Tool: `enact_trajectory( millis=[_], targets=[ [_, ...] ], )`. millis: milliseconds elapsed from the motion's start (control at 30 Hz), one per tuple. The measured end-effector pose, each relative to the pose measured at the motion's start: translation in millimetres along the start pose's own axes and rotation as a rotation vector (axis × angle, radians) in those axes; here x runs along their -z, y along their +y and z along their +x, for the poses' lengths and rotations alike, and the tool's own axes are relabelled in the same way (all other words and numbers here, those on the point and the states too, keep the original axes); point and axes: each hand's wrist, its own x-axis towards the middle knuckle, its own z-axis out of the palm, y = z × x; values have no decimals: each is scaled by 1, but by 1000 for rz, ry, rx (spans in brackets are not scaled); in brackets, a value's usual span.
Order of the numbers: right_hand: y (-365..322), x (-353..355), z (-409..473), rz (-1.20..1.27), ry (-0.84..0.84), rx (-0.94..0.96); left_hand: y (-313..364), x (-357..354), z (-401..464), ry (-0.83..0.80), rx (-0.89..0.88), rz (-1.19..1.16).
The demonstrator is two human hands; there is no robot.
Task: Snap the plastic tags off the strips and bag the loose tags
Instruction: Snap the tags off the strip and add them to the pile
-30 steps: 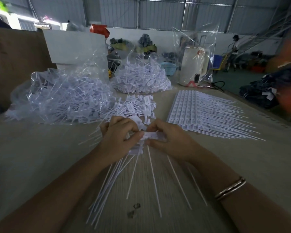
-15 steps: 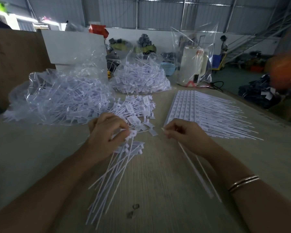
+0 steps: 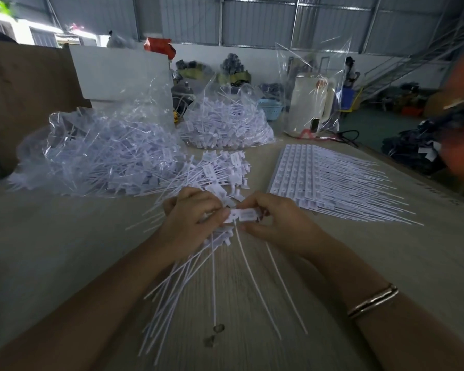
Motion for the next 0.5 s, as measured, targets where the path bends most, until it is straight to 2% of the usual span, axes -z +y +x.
enact_trajectory(
  millis=[133,267,400,500],
  targets=[
    [3,0,2,-99,7,10,1,2,-1,-9,-71,41],
    [3,2,2,107,-3,-44,2,8,0,39,-180,74],
    [-2,3,-1,304,-43,-47,5,13,0,10,-235,41],
    [2,10,-2,337,-44,-95,2,19,-2,33,-279,56]
  ],
)
